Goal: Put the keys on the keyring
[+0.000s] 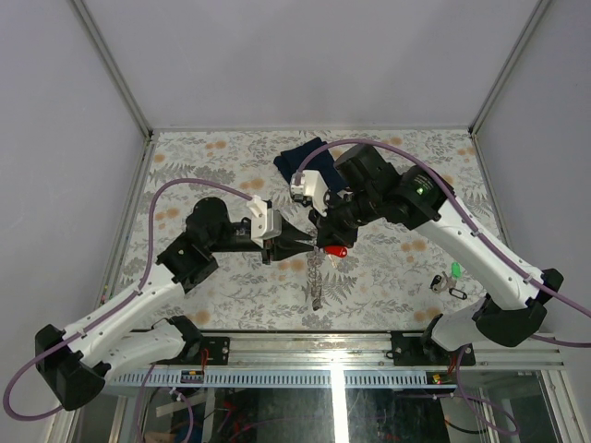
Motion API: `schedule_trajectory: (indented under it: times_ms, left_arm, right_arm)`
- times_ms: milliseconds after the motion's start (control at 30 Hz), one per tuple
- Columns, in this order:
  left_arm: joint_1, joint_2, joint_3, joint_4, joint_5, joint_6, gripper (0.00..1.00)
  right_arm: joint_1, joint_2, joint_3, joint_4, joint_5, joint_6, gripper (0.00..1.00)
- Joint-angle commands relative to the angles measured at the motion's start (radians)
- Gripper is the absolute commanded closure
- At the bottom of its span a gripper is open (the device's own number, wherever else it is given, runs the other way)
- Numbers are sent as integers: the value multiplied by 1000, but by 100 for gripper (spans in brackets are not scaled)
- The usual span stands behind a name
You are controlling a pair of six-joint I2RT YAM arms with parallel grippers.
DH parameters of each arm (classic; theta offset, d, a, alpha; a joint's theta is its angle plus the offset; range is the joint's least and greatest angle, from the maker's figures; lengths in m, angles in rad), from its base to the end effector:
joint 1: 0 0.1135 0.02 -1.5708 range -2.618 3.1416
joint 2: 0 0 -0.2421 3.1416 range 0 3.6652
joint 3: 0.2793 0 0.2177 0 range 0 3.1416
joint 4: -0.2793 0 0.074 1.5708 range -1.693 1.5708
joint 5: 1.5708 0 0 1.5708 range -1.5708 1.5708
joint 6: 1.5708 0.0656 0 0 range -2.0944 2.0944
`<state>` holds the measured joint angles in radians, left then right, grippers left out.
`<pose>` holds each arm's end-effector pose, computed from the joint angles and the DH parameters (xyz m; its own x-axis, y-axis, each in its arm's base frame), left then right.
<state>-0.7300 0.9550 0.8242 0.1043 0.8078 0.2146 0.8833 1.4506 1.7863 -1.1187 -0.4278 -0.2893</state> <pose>0.1284 -0.1785 0.3402 0.1935 0.0243 -0.9808 0.9805 0.0286 0.1942 0.1462 0.2209 0.3852 -0.1752 -0.6224 -0.7628 -0.9805 0.1801 0.0783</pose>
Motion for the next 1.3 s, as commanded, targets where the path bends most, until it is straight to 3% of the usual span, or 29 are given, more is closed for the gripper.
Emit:
schedule_trajectory:
  times_ms: [0,667,1267]
  left_arm:
    - [-13,8,43,9,16,16,79]
    - [-32,47,80,-76,31,71,96]
    - [-32,45,93,-131,40,114,94]
  right_arm:
    - [10,10,50,16,-3,-5,100]
    - [13,0,31,41,-4,-10,100]
    - [14,-21,22,56,45,-1,100]
